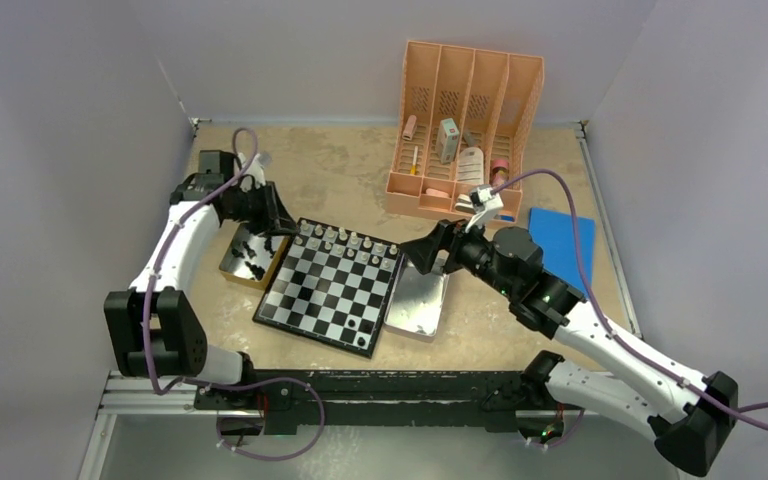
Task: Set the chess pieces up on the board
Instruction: Place the chess piece on the chessboard.
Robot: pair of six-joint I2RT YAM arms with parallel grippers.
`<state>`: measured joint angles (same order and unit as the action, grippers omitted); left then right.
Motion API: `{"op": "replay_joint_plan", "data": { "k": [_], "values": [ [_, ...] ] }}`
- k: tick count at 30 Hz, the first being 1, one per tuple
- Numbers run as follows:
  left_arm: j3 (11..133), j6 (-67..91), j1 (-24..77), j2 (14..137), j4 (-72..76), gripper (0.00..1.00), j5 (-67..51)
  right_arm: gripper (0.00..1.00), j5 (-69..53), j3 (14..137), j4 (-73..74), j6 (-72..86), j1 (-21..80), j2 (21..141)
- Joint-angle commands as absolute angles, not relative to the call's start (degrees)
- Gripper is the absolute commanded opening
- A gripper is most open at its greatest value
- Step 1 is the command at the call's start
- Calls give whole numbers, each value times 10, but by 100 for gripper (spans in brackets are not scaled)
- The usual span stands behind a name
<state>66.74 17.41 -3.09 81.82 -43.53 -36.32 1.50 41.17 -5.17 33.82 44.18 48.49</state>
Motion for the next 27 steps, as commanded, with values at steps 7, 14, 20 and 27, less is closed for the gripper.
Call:
{"op": "replay_joint_plan", "data": {
  "k": [7, 14, 20, 27],
  "values": [
    [682, 201, 132, 803, -558, 9, -226, 93, 25, 436, -56, 345, 443, 456],
    [688, 248, 241, 826, -645, 8, -126, 94, 62, 451, -5, 333, 443, 399],
    [695, 302, 326, 871, -699, 8, -73, 95, 103, 456, 33, 330, 443, 335],
    [684, 343, 395, 941, -699, 8, -53, 96, 122, 466, 68, 333, 443, 291]
  ]
}}
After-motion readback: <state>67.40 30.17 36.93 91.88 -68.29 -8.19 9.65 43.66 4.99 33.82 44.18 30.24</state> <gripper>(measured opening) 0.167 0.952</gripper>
